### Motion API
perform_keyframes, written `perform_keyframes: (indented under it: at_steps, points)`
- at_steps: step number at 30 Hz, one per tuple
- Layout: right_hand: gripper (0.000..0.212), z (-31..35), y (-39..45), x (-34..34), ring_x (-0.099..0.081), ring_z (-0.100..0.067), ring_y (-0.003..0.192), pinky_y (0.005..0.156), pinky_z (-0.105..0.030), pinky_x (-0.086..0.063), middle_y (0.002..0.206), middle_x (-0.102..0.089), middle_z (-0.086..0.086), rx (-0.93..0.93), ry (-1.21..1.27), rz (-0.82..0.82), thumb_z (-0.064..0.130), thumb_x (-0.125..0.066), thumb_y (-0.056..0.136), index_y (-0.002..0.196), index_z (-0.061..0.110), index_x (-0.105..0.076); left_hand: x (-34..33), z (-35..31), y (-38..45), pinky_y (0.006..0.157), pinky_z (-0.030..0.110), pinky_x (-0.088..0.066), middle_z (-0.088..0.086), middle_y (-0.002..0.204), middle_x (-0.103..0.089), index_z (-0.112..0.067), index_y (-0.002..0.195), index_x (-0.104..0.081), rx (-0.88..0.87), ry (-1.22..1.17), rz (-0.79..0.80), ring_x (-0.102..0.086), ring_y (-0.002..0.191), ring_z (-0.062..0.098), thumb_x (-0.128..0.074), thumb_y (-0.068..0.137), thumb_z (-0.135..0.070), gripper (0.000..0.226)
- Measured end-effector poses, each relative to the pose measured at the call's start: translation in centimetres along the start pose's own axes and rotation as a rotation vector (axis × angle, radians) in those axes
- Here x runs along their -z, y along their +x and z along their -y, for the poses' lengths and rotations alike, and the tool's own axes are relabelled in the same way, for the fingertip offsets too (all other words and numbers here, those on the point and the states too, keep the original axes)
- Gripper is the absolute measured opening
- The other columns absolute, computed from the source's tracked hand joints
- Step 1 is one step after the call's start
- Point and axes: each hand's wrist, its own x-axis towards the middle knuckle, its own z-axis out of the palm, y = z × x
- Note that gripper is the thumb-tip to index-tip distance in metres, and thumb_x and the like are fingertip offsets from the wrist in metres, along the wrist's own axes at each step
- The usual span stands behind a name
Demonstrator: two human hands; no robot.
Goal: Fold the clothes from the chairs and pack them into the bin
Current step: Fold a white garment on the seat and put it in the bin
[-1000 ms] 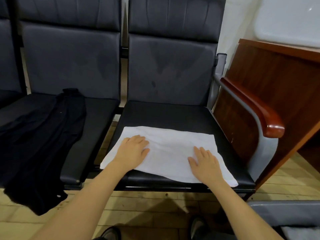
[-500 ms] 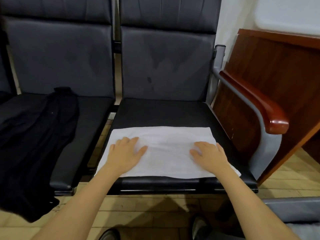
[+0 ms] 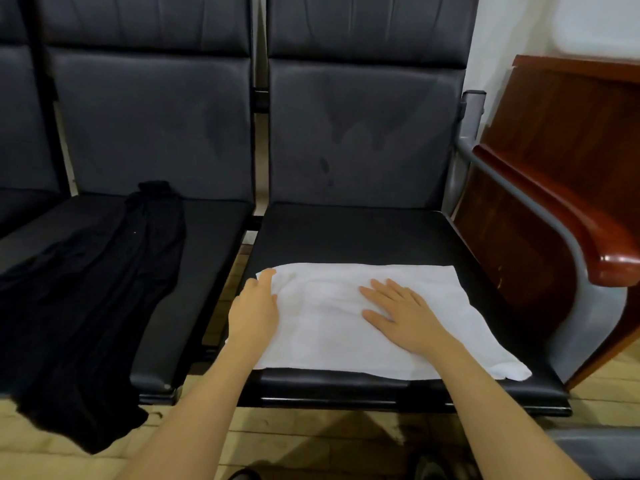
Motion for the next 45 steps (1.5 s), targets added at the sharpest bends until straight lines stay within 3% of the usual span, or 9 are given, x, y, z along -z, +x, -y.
perform_keyframes:
  at_steps: [3, 9, 12, 16, 20, 29, 35, 41, 45]
  points:
    - [0.054, 1.2, -0.1, -0.6, 0.006, -0.01, 0.146, 0.119, -0.035, 0.004, 0.159, 0.0, 0.014, -0.015, -0.077, 0.007, 0.059, -0.018, 0.097, 0.149, 0.046, -0.009, 1.1, -0.2, 0.3, 0.08, 0.028, -0.04, 0.012, 0.117, -0.051, -0.018, 0.137, -0.041, 0.019, -0.293, -0.052, -0.05, 0.095, 0.02, -0.049, 0.096, -0.01, 0.043]
    - [0.058, 5.9, 0.3, -2.2, 0.005, -0.016, 0.147, 0.119, -0.041, 0.003, 0.16, -0.001, 0.007, -0.013, -0.076, -0.029, 0.06, -0.016, 0.096, 0.15, 0.04, -0.011, 3.2, -1.7, 0.2, 0.069, 0.006, -0.034, -0.002, 0.099, -0.055, -0.02, 0.13, -0.051, -0.093, -0.376, -0.192, -0.049, 0.086, 0.007, -0.055, 0.091, -0.009, 0.04]
    - [0.053, 6.3, 0.3, -2.2, -0.006, -0.014, 0.146, 0.118, -0.038, -0.001, 0.159, -0.013, 0.007, -0.01, 0.056, -0.07, 0.056, -0.026, 0.097, 0.147, 0.037, -0.026, 3.5, -3.0, -0.4, 0.078, 0.013, -0.033, -0.004, 0.111, -0.058, -0.025, 0.128, -0.054, -0.149, -0.33, -0.182, -0.05, 0.095, 0.006, -0.052, 0.093, -0.015, 0.036]
    - [0.04, 3.8, -1.6, -0.6, -0.033, -0.015, 0.135, 0.112, -0.031, -0.023, 0.149, -0.036, 0.005, 0.028, 0.188, -0.188, 0.038, -0.043, 0.098, 0.136, 0.026, -0.049, 3.0, -5.8, -1.2, 0.082, -0.001, -0.032, 0.001, 0.116, -0.061, -0.017, 0.127, -0.057, -0.401, -0.29, -0.178, -0.056, 0.104, 0.013, -0.057, 0.092, -0.011, 0.036]
    - [0.039, -1.1, -4.4, 0.9, -0.036, -0.014, 0.13, 0.108, -0.031, -0.023, 0.144, -0.038, 0.009, -0.117, 0.021, -0.215, 0.038, -0.037, 0.1, 0.137, 0.031, -0.044, 1.1, -10.3, -1.5, 0.093, 0.021, -0.043, 0.002, 0.119, -0.06, -0.017, 0.132, -0.053, -0.514, -0.251, -0.06, -0.057, 0.106, 0.017, -0.055, 0.094, -0.011, 0.039]
    - [0.033, -3.7, -6.5, 1.0, -0.046, -0.005, 0.112, 0.098, -0.028, -0.016, 0.117, -0.055, 0.012, -0.3, 0.422, -0.36, 0.035, -0.031, 0.102, 0.118, 0.026, -0.058, -4.5, -17.1, -1.7, 0.094, 0.022, -0.041, 0.002, 0.13, -0.052, -0.021, 0.138, -0.046, -0.411, -0.36, 0.204, -0.052, 0.115, 0.015, -0.054, 0.095, -0.021, 0.044]
    - [0.027, -3.7, -4.3, 1.4, -0.044, -0.006, 0.095, 0.095, -0.028, -0.016, 0.1, -0.056, 0.01, -0.384, 0.431, -0.48, 0.042, -0.042, 0.098, 0.11, 0.024, -0.058, -4.0, -12.6, 0.4, 0.101, 0.026, -0.03, -0.002, 0.137, -0.048, -0.021, 0.135, -0.05, -0.3, -0.212, 0.108, -0.042, 0.126, 0.015, -0.045, 0.099, -0.024, 0.036]
    - [0.032, -3.0, 0.3, 1.7, -0.046, -0.017, 0.111, 0.102, -0.037, -0.023, 0.114, -0.055, 0.003, -0.56, 0.317, -0.484, 0.043, -0.052, 0.093, 0.117, 0.023, -0.056, -5.3, -9.6, 2.1, 0.108, 0.027, -0.013, -0.006, 0.146, -0.039, -0.024, 0.135, -0.048, -0.369, -0.026, 0.083, -0.027, 0.137, 0.011, -0.039, 0.101, -0.024, 0.036]
    - [0.016, -2.9, 1.6, 1.3, -0.041, -0.019, 0.11, 0.096, -0.035, -0.023, 0.115, -0.05, 0.003, -0.571, 0.247, -0.472, 0.035, -0.056, 0.092, 0.104, 0.026, -0.06, -6.1, -8.5, 3.2, 0.1, 0.023, -0.019, 0.0, 0.135, -0.05, -0.017, 0.126, -0.057, -0.386, -0.086, -0.047, -0.039, 0.127, 0.016, -0.052, 0.095, -0.018, 0.032]
